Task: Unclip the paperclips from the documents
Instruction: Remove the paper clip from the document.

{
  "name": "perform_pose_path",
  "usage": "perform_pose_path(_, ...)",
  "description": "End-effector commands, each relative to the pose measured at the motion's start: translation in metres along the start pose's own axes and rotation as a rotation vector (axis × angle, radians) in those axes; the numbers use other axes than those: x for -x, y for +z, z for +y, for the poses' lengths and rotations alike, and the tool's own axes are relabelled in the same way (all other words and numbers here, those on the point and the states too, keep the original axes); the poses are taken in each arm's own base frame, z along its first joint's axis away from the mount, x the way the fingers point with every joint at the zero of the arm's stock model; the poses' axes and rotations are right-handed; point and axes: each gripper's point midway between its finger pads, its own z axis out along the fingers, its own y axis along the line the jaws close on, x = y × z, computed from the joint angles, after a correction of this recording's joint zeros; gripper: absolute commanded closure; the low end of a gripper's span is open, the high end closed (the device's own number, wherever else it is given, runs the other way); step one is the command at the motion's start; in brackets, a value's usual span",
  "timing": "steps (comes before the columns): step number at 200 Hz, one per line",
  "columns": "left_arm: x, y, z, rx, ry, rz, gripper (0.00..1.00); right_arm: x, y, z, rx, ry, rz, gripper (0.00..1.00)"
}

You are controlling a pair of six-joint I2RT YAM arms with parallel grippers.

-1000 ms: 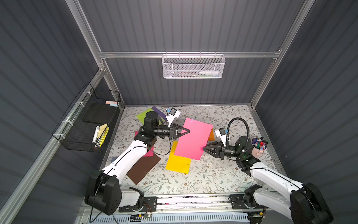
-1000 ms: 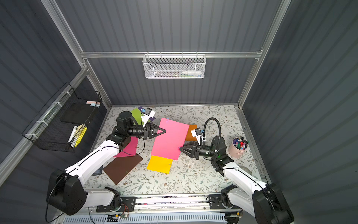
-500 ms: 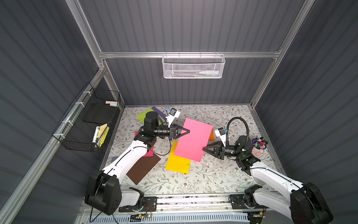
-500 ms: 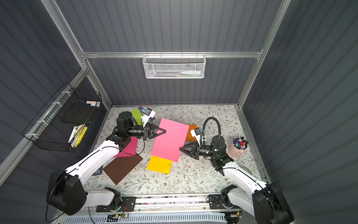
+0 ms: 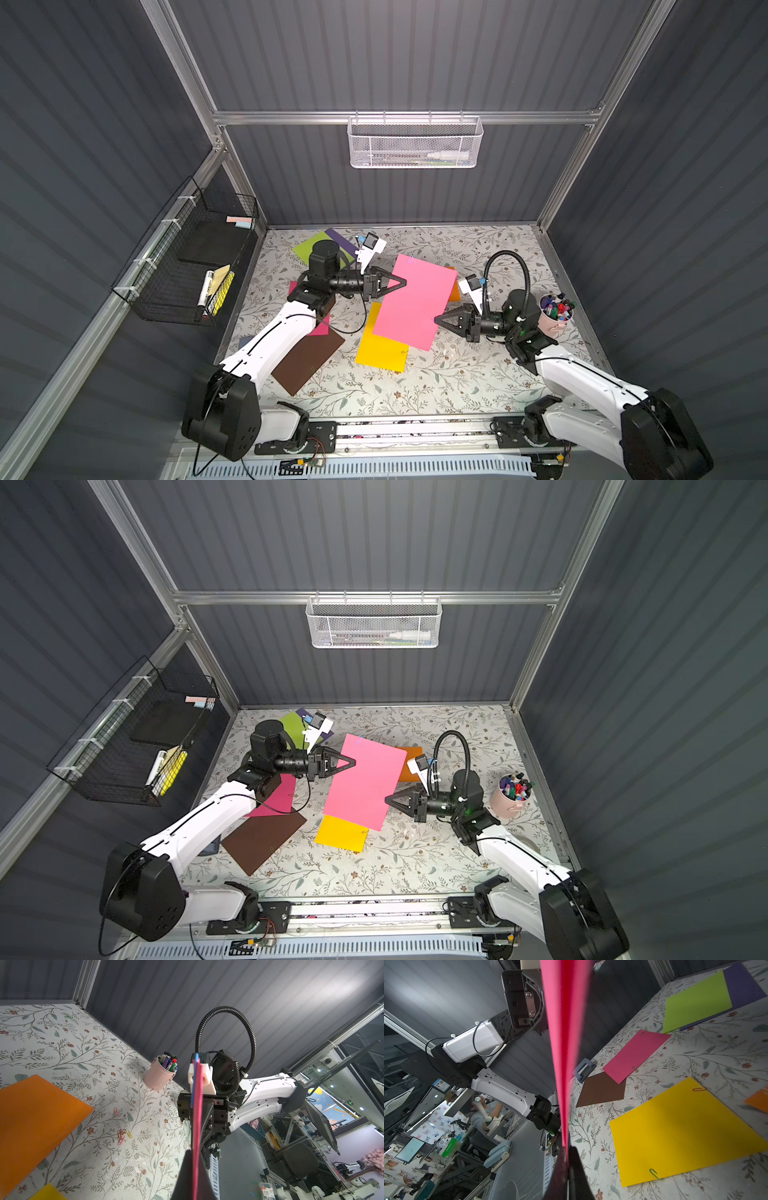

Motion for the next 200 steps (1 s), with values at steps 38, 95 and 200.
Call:
perform_pose_path(38,0.004,-0.012,-0.002,0.024,0.055,-0.015,1.0,-0.001,-0.003,0.0,-0.023,-0.006,0.023,0.95)
perform_pose_path(95,0.007,-0.015,0.002,0.029,0.067,-0.004,1.0,-0.004,-0.008,-0.006,-0.06,0.007,0.034,0.91)
perform_pose_path(200,0.007,-0.015,0.013,0.066,0.074,0.008,1.0,-0.041,-0.041,-0.098,-0.508,0.258,0.057,0.96)
